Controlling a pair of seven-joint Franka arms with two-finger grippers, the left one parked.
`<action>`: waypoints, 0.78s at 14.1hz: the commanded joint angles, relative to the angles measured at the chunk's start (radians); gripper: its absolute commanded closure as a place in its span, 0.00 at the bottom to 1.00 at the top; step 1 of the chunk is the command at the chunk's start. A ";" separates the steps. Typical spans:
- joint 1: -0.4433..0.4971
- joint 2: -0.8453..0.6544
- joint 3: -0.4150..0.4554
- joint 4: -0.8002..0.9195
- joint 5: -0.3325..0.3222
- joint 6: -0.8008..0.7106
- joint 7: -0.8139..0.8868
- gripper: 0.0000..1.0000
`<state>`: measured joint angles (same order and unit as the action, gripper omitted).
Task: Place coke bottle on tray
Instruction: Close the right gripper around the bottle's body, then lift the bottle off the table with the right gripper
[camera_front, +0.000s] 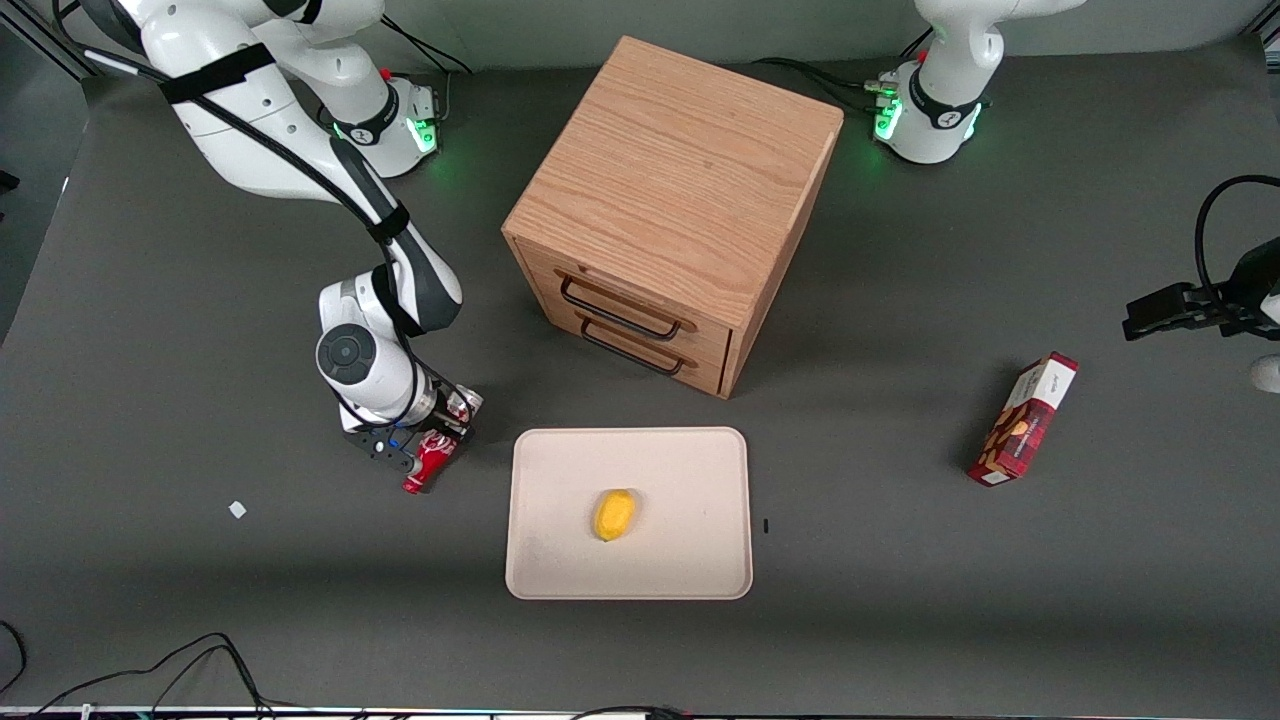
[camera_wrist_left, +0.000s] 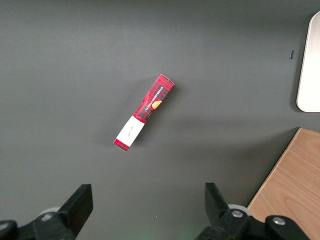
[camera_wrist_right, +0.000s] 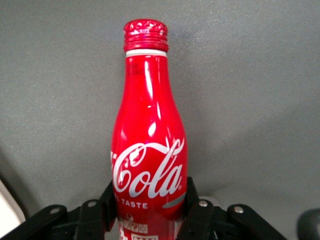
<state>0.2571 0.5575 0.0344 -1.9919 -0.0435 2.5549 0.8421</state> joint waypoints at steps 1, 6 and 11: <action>0.004 -0.008 -0.005 -0.027 -0.036 0.025 0.037 1.00; -0.013 -0.100 -0.004 -0.022 -0.036 -0.036 0.026 1.00; -0.053 -0.269 0.001 0.095 -0.015 -0.442 -0.075 1.00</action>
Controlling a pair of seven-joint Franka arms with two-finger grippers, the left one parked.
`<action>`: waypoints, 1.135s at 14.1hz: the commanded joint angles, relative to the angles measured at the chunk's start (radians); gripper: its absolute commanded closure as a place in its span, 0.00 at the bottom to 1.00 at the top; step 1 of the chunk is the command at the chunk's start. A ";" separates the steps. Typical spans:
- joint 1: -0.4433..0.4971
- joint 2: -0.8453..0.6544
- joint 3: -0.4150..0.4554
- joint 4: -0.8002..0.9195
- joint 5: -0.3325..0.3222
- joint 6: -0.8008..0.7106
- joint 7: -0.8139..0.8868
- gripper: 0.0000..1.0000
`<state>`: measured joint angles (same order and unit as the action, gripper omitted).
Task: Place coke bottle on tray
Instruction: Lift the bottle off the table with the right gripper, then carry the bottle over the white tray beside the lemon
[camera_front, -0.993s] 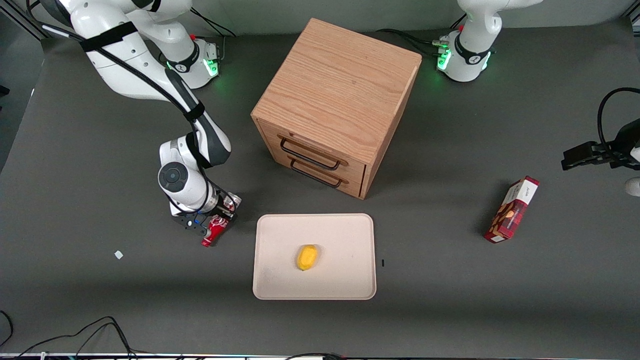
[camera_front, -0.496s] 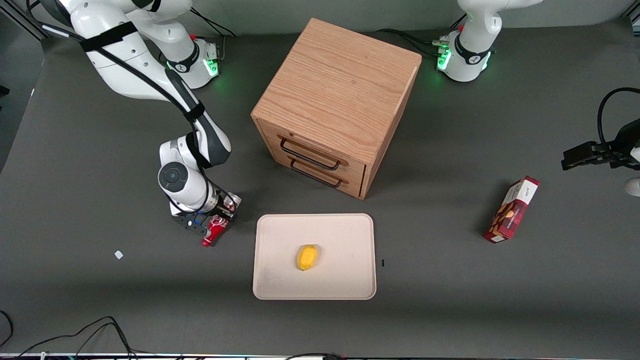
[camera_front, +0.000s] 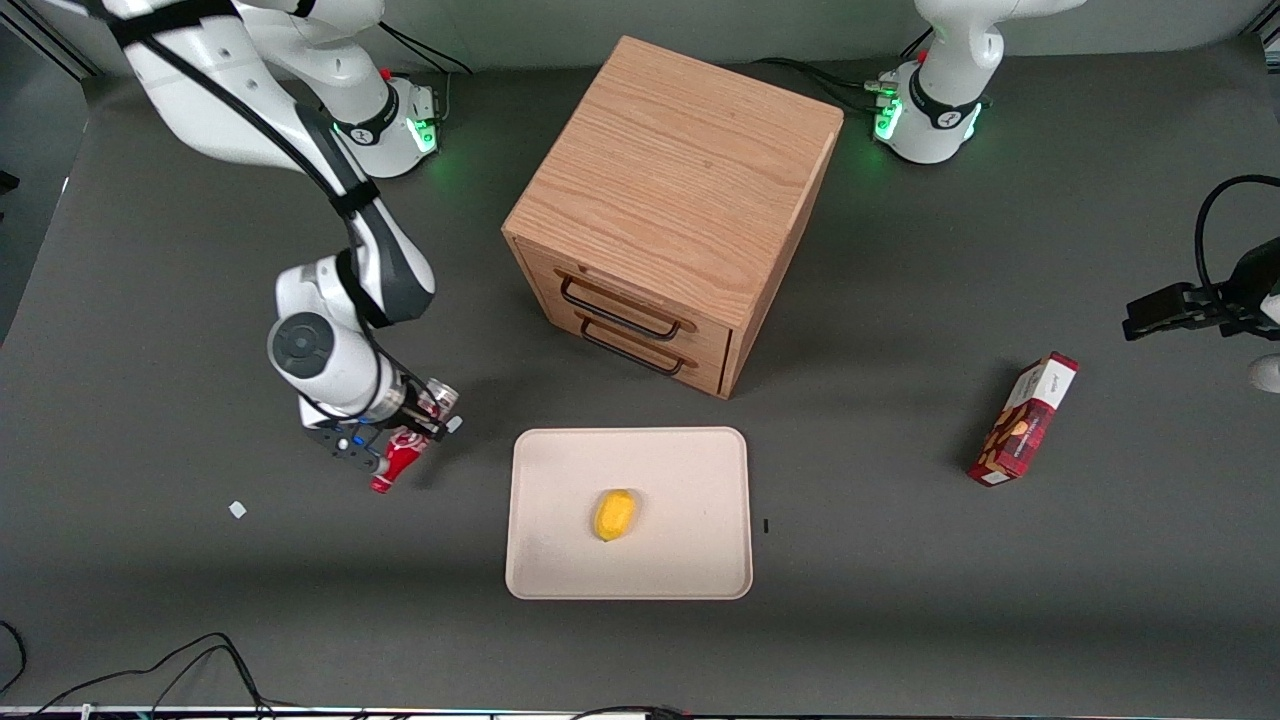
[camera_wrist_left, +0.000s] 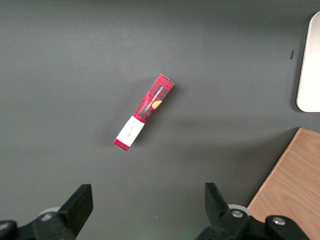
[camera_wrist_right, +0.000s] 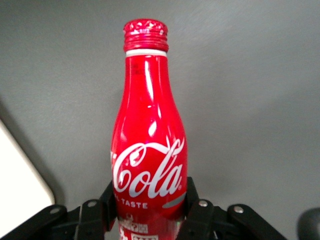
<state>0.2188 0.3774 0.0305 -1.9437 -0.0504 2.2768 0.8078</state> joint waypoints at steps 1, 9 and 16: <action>-0.028 -0.100 0.005 0.130 0.012 -0.316 -0.094 1.00; -0.030 -0.004 0.003 0.644 0.072 -0.787 -0.226 1.00; 0.065 0.403 0.005 0.997 0.096 -0.682 -0.225 1.00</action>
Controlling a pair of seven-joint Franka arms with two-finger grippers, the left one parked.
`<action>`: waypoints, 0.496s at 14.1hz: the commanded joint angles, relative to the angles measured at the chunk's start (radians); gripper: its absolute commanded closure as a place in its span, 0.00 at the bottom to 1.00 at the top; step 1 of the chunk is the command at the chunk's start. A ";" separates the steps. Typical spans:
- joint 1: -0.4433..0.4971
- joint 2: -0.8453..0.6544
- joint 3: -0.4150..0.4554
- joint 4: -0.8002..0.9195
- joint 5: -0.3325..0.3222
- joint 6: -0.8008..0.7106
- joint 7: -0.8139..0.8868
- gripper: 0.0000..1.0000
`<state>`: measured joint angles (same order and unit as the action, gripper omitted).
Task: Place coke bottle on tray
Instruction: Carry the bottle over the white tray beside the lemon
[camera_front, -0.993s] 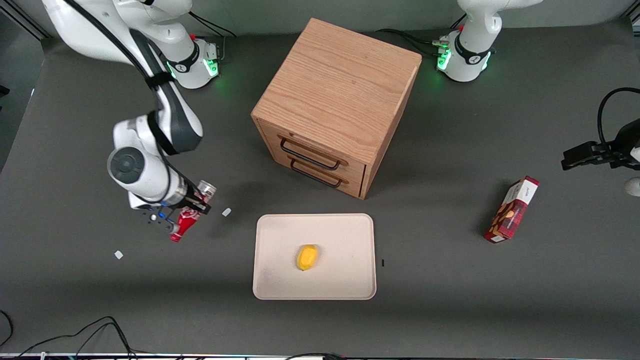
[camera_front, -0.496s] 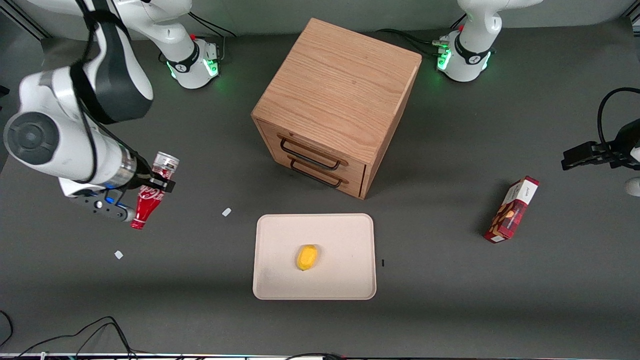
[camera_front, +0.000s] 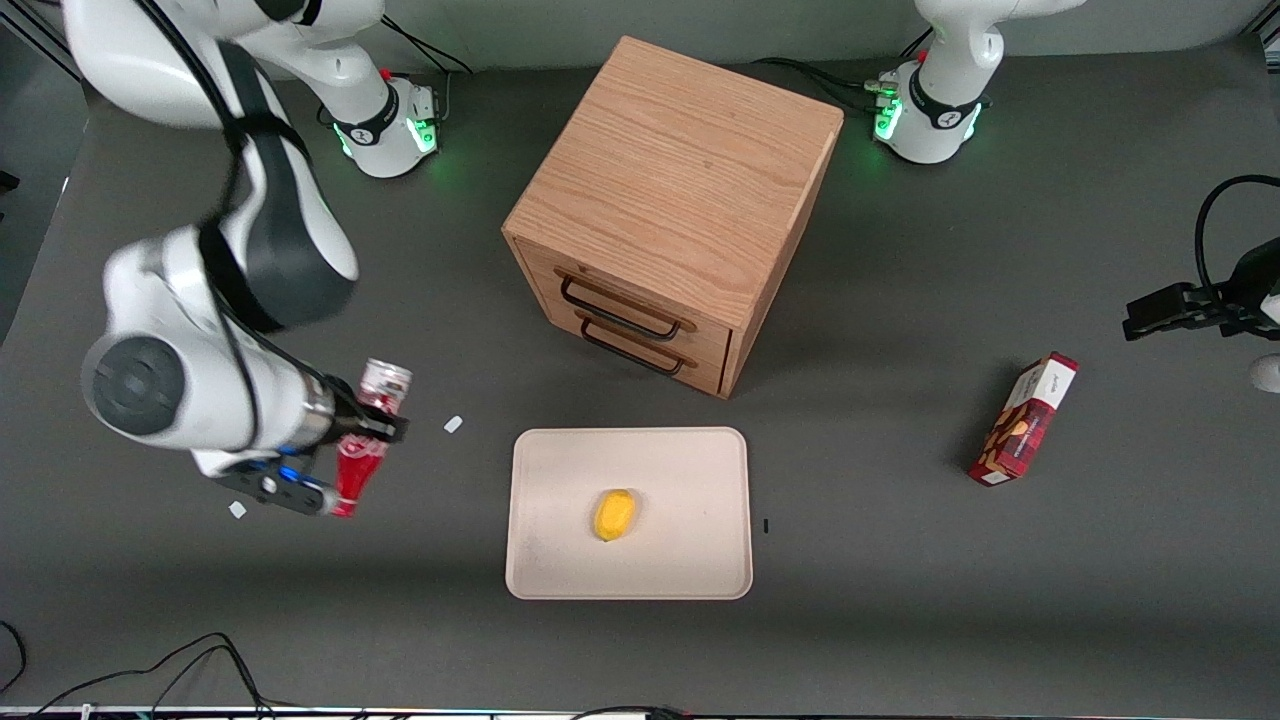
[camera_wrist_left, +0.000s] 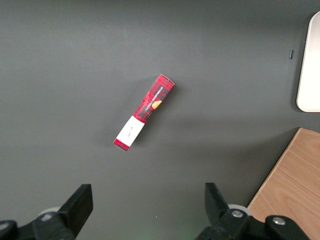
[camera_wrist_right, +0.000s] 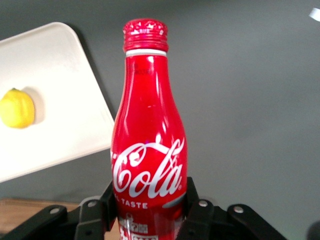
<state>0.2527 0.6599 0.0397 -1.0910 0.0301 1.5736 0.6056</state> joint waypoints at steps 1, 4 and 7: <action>0.043 0.153 -0.003 0.143 0.014 0.075 -0.030 1.00; 0.108 0.283 -0.010 0.148 0.013 0.308 -0.109 1.00; 0.122 0.369 -0.004 0.155 0.014 0.425 -0.250 1.00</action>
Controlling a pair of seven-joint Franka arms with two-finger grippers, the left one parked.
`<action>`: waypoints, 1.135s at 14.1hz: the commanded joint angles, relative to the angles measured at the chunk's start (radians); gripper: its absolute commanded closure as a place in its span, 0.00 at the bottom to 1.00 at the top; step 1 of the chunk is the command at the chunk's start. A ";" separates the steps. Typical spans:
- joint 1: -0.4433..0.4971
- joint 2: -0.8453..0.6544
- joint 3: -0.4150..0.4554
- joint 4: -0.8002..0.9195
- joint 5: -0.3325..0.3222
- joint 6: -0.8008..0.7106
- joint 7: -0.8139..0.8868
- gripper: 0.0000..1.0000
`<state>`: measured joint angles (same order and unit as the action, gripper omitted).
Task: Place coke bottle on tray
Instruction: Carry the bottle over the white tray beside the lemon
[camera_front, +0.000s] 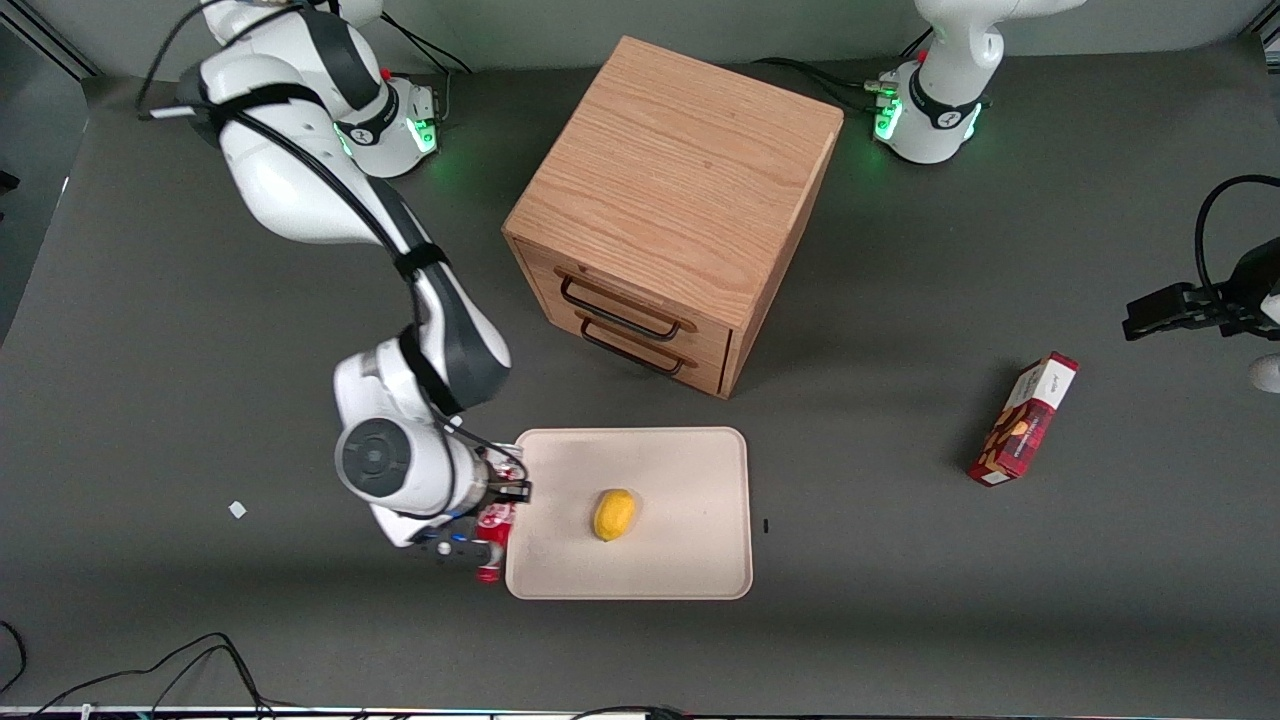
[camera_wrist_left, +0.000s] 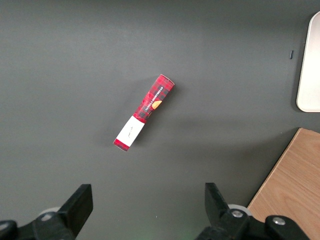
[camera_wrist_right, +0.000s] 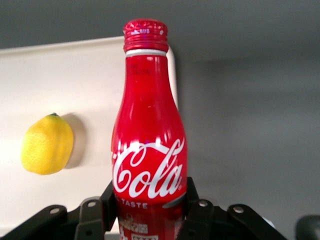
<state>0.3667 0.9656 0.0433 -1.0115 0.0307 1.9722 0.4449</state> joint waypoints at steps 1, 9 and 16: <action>0.008 0.077 -0.006 0.076 0.015 0.049 -0.091 1.00; 0.020 0.127 -0.010 0.073 0.012 0.076 -0.121 1.00; 0.017 0.131 -0.014 0.063 0.011 0.102 -0.108 0.00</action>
<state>0.3753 1.0865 0.0392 -0.9803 0.0307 2.0708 0.3484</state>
